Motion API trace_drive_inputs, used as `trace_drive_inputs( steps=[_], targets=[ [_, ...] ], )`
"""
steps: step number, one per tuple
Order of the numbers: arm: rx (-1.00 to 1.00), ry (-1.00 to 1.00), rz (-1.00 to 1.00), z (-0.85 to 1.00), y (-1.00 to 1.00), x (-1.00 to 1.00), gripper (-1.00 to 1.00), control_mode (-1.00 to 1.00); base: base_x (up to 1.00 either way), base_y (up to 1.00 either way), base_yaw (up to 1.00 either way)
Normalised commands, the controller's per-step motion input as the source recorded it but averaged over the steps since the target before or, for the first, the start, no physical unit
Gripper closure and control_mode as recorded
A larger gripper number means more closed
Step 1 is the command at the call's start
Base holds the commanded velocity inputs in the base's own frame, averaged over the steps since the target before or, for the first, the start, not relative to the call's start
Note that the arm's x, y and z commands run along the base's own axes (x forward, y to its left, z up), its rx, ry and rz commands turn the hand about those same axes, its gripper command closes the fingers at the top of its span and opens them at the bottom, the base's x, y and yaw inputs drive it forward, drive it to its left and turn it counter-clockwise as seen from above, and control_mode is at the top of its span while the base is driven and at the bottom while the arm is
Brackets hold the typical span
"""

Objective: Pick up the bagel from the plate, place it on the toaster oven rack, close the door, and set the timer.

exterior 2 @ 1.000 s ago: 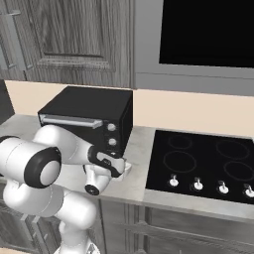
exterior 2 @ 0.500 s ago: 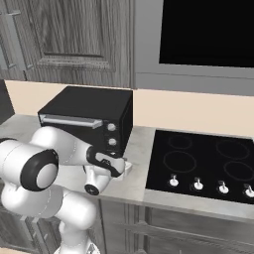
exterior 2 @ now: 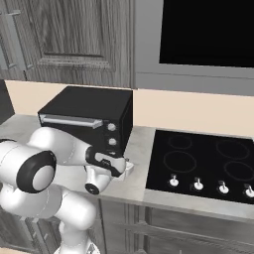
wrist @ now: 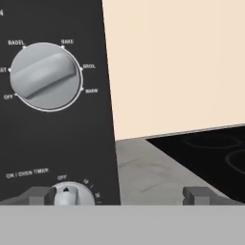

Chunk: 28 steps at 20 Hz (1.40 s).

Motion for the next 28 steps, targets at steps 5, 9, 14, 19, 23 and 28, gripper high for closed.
trace_drive_inputs(
  steps=[5, 9, 14, 19, 23, 28],
  targets=[
    [0.03, 0.0, -0.09, 0.61, -0.85, 0.49, -1.0, -1.0, 0.0, 0.0, 0.0],
    [0.03, 0.0, -0.11, 0.7, -1.0, 0.32, -1.0, -1.0, 0.0, 0.0, 0.0],
    [0.04, 0.0, -0.14, 0.75, -1.0, 0.19, -1.0, -1.0, 0.0, 0.0, 0.0],
    [0.07, 0.0, -0.14, 0.7, -1.0, 0.11, -1.0, -1.0, 0.0, 0.0, 0.0],
    [0.09, 0.0, -0.14, 0.59, -1.0, 0.04, -1.0, -1.0, 0.0, 0.0, 0.0],
    [0.12, 0.0, -0.16, 0.44, -1.0, 0.0, -1.0, -1.0, 0.0, 0.0, 0.0]
  ],
)
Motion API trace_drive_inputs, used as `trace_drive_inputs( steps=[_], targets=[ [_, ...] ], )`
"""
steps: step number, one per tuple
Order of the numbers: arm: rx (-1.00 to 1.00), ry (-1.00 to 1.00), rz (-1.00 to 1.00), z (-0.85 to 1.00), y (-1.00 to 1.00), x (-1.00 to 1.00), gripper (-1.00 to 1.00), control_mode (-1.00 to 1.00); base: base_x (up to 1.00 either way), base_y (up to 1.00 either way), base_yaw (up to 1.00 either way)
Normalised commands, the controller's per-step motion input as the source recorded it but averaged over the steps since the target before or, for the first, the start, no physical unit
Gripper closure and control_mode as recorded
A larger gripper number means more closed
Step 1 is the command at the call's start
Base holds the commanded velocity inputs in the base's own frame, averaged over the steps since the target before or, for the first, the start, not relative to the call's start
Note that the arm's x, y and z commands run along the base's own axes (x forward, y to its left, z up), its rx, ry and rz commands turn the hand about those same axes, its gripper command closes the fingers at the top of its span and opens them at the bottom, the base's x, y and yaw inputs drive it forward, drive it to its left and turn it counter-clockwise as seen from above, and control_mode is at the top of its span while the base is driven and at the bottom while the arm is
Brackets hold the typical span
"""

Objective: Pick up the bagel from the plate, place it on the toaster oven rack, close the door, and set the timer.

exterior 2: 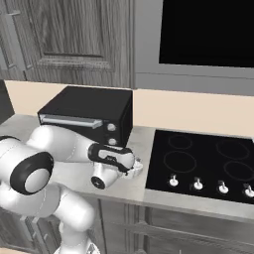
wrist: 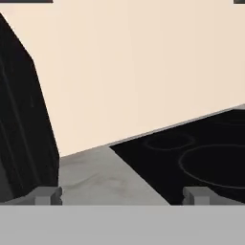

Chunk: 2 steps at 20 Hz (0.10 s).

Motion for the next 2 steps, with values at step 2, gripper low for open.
trace_drive_inputs(
  steps=[2],
  targets=[
    [0.12, 0.0, -0.17, 0.41, -1.0, 0.0, -1.0, -1.0, 0.0, 0.0, 0.0]
  ],
)
